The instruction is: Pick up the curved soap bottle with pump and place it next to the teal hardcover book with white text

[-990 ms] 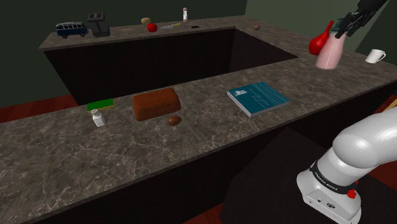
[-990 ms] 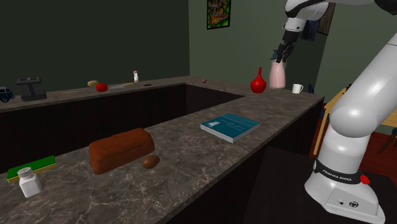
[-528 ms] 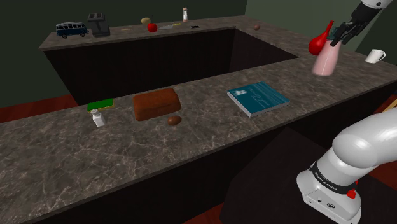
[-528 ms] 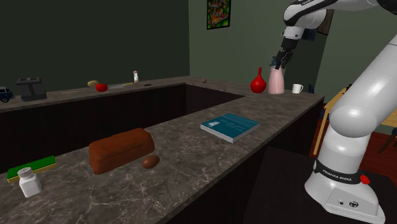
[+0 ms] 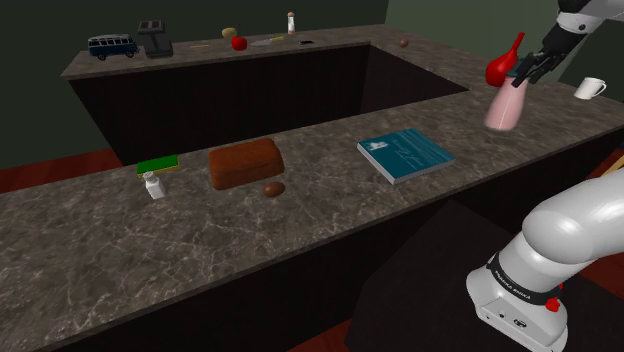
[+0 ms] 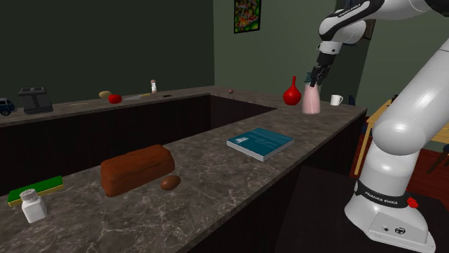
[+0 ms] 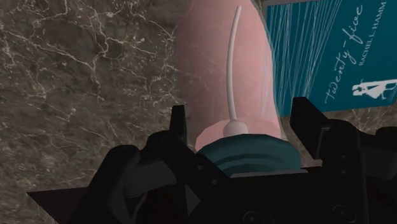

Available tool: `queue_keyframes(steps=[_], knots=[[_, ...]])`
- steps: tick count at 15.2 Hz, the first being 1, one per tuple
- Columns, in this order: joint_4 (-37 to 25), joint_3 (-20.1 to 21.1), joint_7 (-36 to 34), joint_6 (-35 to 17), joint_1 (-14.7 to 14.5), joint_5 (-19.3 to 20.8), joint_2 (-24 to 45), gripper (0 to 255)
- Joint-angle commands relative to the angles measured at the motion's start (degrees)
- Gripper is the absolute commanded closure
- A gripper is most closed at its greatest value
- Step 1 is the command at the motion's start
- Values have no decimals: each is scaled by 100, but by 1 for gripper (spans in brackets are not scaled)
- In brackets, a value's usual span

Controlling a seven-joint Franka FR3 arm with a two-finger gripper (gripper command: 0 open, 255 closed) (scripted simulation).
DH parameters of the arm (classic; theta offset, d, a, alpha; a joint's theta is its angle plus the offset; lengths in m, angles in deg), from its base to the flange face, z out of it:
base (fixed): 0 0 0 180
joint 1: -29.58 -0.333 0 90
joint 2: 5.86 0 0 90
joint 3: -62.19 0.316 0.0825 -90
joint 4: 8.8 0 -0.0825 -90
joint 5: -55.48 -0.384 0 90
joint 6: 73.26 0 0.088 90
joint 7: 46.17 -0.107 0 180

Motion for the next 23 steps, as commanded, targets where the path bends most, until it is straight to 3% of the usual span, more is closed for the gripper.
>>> queue_keyframes(steps=[1, 23], knots=[[137, -13, -3, -151, 1, 3, 9, 255], [1354, -540, 467, -1901, -179, -376, 644, 255]])
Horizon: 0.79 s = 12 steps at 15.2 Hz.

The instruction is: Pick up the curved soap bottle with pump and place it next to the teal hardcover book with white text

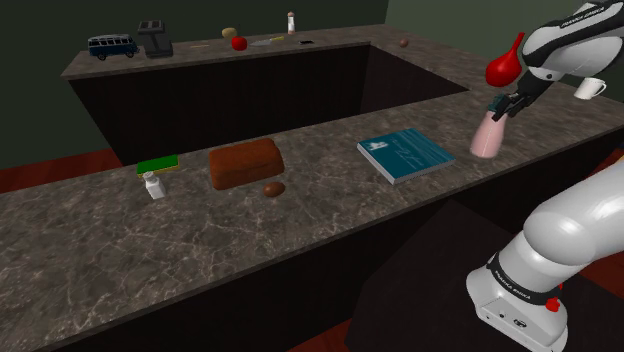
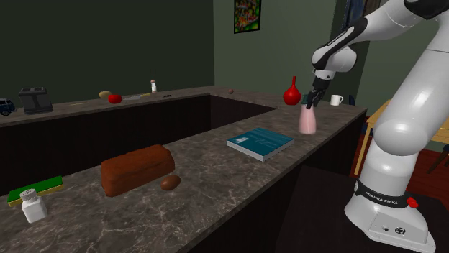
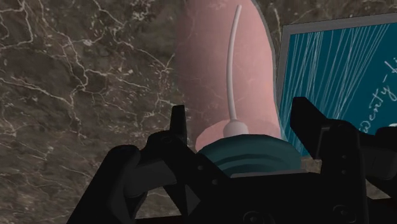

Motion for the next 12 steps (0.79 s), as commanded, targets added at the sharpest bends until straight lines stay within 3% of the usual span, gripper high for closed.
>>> queue_keyframes(steps=[1, 6, 12], knots=[[111, -58, 70, -178, -29, -68, 78, 255], [288, -218, 297, -553, -146, -326, 340, 255], [288, -217, 297, -553, -145, -327, 340, 255]])
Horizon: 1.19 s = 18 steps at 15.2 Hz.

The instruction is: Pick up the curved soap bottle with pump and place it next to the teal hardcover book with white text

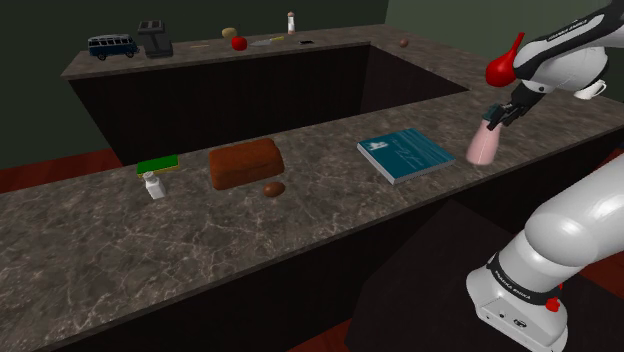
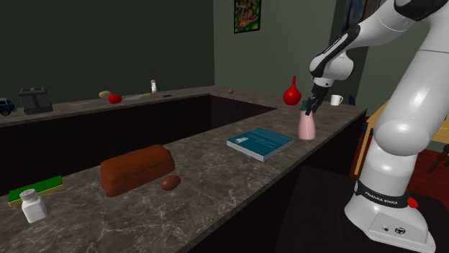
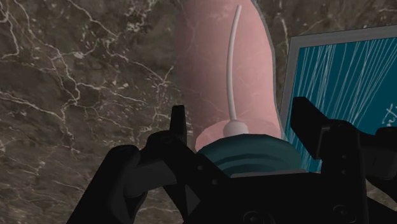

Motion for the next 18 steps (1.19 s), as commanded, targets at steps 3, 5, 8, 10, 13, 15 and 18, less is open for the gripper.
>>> queue_keyframes(steps=[3, 5, 8, 10, 13, 15, 18], knots=[[-2, -1, 2, -2, -1, -2, 1, 0], [-2, -1, 2, -2, -1, -3, 1, 0], [-50, 91, -146, 197, 91, 203, -200, 0], [-174, 271, -372, 605, 254, 510, -556, 0], [-231, 349, -436, 767, 319, 595, -678, 0], [-231, 349, -436, 767, 320, 595, -678, 0], [-231, 349, -436, 767, 320, 595, -678, 0]])
